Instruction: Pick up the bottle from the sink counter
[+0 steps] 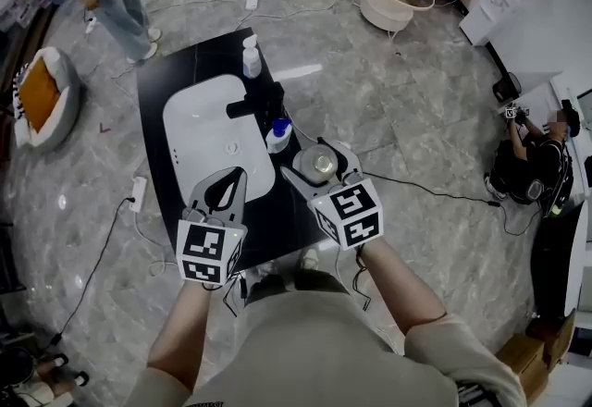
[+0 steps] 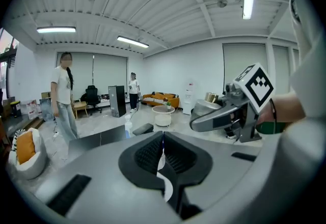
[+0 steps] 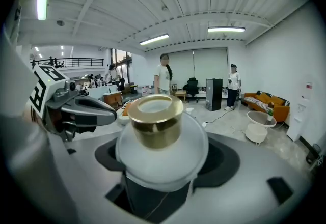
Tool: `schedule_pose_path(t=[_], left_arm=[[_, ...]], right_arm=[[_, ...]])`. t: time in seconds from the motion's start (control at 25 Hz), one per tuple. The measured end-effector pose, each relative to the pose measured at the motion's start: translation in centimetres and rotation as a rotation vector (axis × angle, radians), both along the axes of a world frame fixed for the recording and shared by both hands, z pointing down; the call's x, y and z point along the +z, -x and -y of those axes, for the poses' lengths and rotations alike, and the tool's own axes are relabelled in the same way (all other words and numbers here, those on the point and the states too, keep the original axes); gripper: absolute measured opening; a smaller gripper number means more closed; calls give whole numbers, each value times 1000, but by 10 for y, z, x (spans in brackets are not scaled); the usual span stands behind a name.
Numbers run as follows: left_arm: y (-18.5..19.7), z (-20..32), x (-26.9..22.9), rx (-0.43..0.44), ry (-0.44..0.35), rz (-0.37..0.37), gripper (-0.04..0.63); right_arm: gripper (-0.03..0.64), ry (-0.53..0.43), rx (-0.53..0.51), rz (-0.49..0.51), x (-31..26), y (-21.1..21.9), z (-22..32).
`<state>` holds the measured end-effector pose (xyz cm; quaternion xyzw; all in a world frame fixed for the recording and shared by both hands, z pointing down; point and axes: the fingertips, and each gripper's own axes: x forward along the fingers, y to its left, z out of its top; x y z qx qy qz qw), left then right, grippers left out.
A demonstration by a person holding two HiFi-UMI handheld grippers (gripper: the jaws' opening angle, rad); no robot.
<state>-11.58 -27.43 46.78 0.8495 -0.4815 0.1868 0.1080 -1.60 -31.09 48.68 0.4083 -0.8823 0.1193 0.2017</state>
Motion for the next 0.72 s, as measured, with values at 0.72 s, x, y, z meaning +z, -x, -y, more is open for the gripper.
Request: schedule_pose_path(t=[0.72], left_arm=[[-12, -71, -70, 68, -123, 49, 8]], right_arm=[[327, -54, -110, -6, -74, 0, -100]])
